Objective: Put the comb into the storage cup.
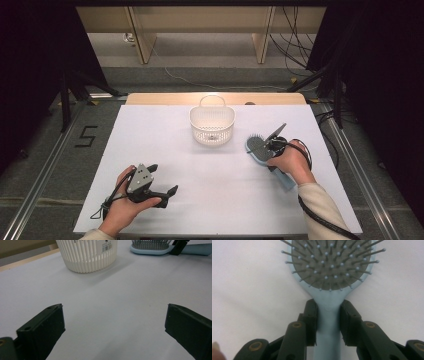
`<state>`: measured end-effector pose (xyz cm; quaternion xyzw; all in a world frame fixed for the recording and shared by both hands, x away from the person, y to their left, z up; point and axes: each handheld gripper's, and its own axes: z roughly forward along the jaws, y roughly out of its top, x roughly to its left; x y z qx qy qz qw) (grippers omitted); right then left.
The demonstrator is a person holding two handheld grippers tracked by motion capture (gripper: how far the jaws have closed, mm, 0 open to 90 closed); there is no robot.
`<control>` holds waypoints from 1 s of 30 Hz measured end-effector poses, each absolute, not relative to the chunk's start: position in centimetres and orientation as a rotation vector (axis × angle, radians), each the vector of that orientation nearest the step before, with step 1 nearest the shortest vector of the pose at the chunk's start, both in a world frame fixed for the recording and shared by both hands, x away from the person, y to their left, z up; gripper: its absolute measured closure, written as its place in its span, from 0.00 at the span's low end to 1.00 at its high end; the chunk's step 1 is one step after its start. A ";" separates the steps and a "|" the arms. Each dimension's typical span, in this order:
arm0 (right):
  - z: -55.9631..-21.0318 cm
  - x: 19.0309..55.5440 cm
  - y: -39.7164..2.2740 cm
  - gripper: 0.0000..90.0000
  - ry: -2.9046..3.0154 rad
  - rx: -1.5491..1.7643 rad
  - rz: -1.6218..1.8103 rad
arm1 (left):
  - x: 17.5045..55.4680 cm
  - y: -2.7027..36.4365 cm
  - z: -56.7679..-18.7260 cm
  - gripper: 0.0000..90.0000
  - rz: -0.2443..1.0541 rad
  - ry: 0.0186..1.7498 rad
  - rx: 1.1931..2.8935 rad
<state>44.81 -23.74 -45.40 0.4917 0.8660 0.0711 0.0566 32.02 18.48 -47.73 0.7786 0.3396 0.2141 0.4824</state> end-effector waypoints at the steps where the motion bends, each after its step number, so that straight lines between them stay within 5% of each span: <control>1: -45.4 44.8 -23.7 0.78 2.626 1.492 0.215 | 32.0 18.5 -47.7 0.02 0.522 0.828 1.897; 30: -45.4 44.4 -24.5 0.78 2.615 1.511 0.305 | 32.0 18.5 -47.7 0.02 0.522 0.831 1.896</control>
